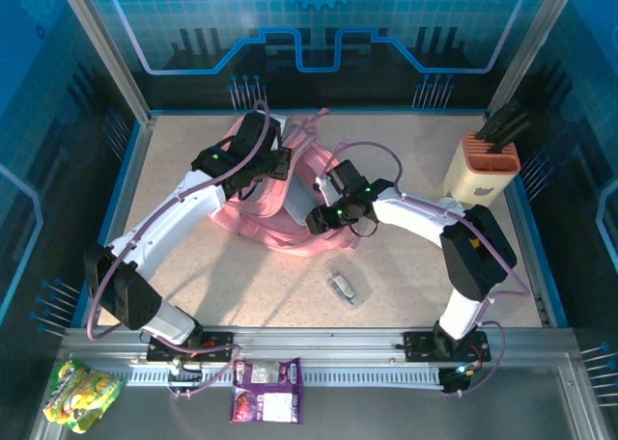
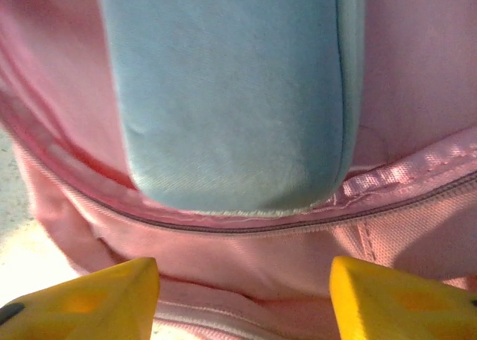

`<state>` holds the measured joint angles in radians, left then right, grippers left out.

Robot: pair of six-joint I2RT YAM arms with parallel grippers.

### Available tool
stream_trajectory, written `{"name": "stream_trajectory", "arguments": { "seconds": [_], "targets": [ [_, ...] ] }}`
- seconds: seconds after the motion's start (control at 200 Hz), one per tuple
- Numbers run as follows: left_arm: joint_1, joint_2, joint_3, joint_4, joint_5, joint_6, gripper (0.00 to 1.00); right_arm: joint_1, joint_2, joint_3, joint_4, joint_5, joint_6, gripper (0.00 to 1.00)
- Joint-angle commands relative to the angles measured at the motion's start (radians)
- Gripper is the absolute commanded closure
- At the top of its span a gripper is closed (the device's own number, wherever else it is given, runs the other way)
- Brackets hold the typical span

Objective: Pack the student bag
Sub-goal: Place the pencil pouch in the student bag, then close the student bag at the center of the table.

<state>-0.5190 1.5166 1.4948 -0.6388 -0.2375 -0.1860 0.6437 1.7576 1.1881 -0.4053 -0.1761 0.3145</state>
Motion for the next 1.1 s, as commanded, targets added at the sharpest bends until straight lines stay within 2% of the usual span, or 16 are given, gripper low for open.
{"name": "stream_trajectory", "arguments": {
  "seconds": [0.0,0.11,0.27,0.36,0.465,0.53,0.57,0.64,0.68,0.845,1.001,1.096],
  "targets": [
    [0.005,-0.040,0.018,0.068,0.032,-0.038,1.00,0.011,0.081,0.085,0.044,-0.001,0.016,0.42],
    [0.005,-0.030,0.027,0.062,0.052,-0.048,1.00,0.011,0.153,0.187,0.108,-0.077,-0.001,0.49],
    [0.005,-0.018,0.021,0.064,0.048,-0.059,1.00,0.007,0.172,0.238,0.180,-0.077,-0.004,0.54],
    [0.006,-0.004,0.015,0.065,0.055,-0.067,1.00,-0.002,0.142,0.218,0.147,-0.079,-0.023,0.46],
    [0.006,0.012,-0.004,0.068,0.068,-0.101,1.00,-0.016,0.027,0.094,0.167,-0.068,-0.021,0.40],
    [0.005,0.025,-0.021,0.075,0.118,-0.122,0.90,-0.031,-0.054,0.016,0.166,-0.054,-0.005,0.38],
    [0.005,0.025,-0.039,0.082,0.142,-0.143,0.81,-0.040,-0.100,-0.028,0.151,-0.042,0.005,0.38],
    [0.006,-0.001,-0.091,0.111,0.176,-0.184,0.57,-0.050,-0.171,-0.083,0.103,-0.014,0.018,0.38],
    [0.007,-0.032,-0.133,0.134,0.188,-0.208,0.50,-0.050,-0.206,-0.103,0.065,0.012,0.019,0.38],
    [0.045,-0.208,-0.353,0.252,0.237,-0.331,0.37,-0.050,-0.293,-0.158,-0.014,-0.001,0.060,0.36],
    [0.132,-0.330,-0.527,0.243,0.196,-0.457,0.36,-0.029,-0.267,-0.128,-0.031,-0.112,0.167,0.34],
    [0.204,-0.395,-0.631,0.247,0.184,-0.538,0.35,0.028,-0.236,-0.094,-0.029,-0.087,0.173,0.33]
  ]
}}
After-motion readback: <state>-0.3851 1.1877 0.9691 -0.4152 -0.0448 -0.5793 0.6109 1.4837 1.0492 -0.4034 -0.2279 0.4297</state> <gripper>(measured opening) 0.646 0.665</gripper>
